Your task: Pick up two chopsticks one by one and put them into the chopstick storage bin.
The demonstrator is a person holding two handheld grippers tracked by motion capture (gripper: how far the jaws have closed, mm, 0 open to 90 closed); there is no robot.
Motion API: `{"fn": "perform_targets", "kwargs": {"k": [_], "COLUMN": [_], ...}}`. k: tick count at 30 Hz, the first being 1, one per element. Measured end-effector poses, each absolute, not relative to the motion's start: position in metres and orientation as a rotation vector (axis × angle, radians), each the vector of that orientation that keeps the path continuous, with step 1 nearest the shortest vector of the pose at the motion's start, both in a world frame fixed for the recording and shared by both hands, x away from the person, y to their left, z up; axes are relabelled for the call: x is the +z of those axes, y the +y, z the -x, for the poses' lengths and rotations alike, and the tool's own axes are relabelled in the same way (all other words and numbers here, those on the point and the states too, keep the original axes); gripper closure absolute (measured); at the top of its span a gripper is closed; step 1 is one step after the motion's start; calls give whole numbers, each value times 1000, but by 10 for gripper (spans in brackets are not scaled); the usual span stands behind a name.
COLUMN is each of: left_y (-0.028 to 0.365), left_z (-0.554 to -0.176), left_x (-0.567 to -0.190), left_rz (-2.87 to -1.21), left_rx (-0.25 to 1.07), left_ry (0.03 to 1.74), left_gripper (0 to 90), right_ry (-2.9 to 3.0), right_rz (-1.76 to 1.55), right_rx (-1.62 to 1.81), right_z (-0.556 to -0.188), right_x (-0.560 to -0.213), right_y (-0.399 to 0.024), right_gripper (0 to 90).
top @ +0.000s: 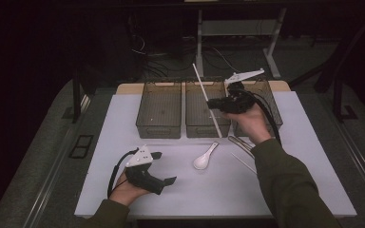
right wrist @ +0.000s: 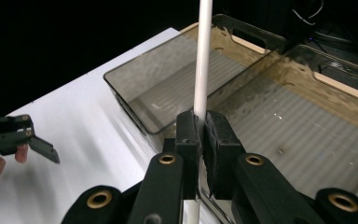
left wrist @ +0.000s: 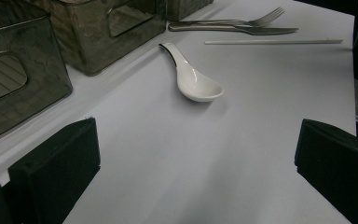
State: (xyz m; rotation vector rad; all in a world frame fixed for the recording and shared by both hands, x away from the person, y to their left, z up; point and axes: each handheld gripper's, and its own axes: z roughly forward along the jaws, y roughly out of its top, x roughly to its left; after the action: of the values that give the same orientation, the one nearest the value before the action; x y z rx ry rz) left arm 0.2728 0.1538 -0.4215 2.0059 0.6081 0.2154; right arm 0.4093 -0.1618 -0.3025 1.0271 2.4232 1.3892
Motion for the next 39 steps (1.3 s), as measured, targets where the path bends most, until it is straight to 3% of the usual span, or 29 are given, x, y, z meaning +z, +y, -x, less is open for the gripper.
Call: {"fn": "perform_targets", "kwargs": {"k": [24, 39], "left_y": [154, 154], "left_z": [-273, -273], "left_x": [-421, -421], "left_rz": [-1994, -1985], "left_rx": [211, 203], "left_ry": [589, 584], "left_gripper": [0, 0], "right_ry": [2448, 2423], "right_rz": [-1007, -1056], "right_rx": [1425, 1424], "right_z": [-458, -481], "right_x": [-295, -309], "right_y": [-67, -35], "right_gripper": [846, 846]}}
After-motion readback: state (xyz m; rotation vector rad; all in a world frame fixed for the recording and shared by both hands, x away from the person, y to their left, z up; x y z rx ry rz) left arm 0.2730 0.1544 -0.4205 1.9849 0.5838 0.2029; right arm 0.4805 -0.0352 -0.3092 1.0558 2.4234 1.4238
